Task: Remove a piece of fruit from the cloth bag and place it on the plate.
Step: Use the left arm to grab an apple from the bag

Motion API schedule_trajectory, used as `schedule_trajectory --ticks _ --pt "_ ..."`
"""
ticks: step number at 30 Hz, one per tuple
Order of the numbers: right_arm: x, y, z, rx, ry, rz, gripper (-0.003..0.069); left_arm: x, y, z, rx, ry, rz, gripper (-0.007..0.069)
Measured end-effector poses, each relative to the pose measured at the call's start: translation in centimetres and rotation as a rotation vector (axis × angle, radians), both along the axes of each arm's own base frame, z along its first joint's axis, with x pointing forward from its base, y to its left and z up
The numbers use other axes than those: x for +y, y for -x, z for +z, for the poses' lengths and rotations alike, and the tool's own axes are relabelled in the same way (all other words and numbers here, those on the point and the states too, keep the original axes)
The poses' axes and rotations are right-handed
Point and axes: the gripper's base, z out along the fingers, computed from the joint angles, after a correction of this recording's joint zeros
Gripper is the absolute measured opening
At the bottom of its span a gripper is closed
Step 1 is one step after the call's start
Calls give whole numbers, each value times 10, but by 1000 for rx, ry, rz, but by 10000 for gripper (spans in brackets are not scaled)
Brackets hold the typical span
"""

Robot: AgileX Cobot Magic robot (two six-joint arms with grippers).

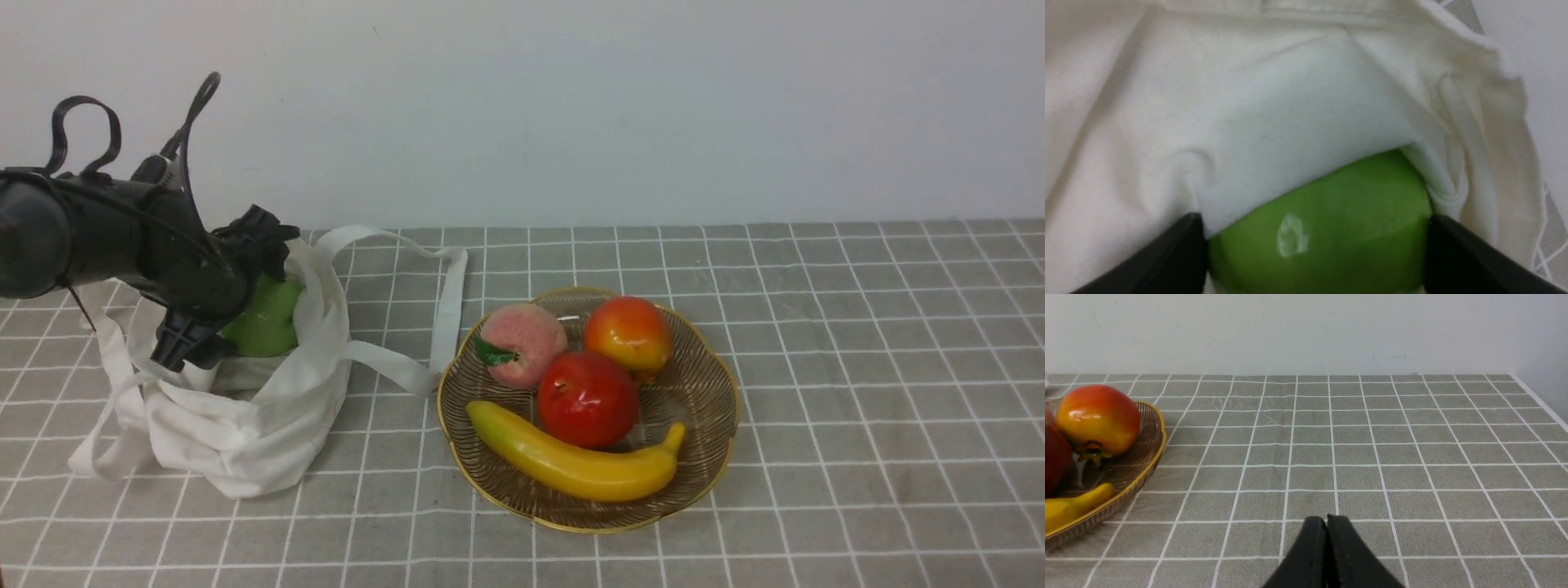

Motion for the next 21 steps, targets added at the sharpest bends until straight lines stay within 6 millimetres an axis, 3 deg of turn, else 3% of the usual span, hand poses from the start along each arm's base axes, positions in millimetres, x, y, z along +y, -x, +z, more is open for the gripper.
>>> schedule_trajectory --ticks 10,21 --pt "0 0 0 0 0 0 -18 0 19 17 96 -86 -114 608" --pt "0 0 0 0 0 0 -18 1 34 61 34 -133 -183 601"
